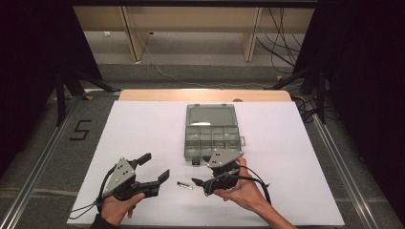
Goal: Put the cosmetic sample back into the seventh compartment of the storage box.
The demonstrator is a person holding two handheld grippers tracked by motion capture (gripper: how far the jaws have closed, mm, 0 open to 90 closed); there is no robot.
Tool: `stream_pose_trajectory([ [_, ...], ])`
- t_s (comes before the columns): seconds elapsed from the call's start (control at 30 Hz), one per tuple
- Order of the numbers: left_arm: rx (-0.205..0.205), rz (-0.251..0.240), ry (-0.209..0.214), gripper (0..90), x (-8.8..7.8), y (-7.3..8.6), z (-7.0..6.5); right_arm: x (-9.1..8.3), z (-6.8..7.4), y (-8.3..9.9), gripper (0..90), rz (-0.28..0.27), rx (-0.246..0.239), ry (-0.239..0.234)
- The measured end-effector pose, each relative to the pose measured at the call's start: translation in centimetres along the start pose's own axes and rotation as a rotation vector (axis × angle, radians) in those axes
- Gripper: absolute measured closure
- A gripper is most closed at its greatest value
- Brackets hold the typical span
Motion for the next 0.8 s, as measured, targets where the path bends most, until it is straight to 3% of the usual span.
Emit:
stream_pose_trajectory([
  [0.13,0.001,0.001,0.000,15.6,0.0,0.0,0.0,1.3,0.1,0.2,23.4,0.058,0.001,-0.028],
  [0.8,-0.011,-0.003,-0.023,15.6,-0.1,0.0,0.3,5.3,0.5,0.5,32.7,0.218,-0.028,-0.109],
])
Point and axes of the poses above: each handheld gripper's, and its own axes: x roughly forward along the jaws, y roughly out of its underside, z roughly to its left, the point moved 7 cm from there along x, roughly forward along the jaws, and after that the axes turned 7 degrees about -y, right-handed, at the moved point
